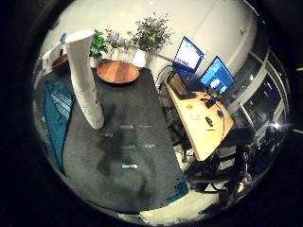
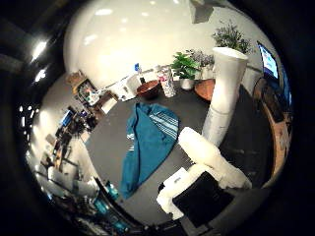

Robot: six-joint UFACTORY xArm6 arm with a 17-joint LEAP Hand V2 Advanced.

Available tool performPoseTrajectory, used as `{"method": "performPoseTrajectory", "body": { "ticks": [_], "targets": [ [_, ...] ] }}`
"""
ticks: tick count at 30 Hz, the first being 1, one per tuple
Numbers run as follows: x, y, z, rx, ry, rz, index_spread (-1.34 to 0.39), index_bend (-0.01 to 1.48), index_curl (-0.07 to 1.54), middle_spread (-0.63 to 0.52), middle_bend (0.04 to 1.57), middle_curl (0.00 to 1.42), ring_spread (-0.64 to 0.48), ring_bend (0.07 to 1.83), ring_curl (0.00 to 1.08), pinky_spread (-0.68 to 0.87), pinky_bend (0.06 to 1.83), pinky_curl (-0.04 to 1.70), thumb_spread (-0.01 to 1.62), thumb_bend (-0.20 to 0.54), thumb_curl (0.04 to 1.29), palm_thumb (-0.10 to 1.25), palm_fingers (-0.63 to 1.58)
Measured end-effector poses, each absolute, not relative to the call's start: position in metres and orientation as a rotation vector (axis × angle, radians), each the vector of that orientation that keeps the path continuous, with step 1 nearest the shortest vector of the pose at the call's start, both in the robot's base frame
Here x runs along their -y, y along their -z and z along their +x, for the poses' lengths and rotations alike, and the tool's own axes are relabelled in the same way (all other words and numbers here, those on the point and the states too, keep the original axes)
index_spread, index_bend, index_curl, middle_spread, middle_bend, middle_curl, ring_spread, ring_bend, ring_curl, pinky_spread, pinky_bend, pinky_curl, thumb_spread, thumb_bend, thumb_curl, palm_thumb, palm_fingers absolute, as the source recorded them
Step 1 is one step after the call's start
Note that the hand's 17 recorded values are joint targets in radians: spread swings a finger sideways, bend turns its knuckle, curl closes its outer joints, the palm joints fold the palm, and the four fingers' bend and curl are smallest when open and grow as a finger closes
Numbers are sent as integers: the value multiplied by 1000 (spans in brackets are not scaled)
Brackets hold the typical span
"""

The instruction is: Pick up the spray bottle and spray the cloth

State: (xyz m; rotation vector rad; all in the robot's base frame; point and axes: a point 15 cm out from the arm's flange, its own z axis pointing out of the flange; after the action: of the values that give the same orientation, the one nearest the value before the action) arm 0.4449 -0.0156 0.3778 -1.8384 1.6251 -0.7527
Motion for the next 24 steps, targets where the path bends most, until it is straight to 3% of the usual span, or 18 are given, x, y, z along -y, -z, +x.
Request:
{"method": "performPoseTrajectory", "body": {
  "ticks": [6,24],
  "targets": [
    [9,-326,406,-1675,652,-1895,-360,256,392,99,181,282,189,181,178,392,197,320,1152,-16,296,753,135],
    [-10,-315,386,-1664,589,-1906,-350,264,390,111,179,282,188,178,170,393,199,327,1145,-17,298,769,129]
  ]
}}
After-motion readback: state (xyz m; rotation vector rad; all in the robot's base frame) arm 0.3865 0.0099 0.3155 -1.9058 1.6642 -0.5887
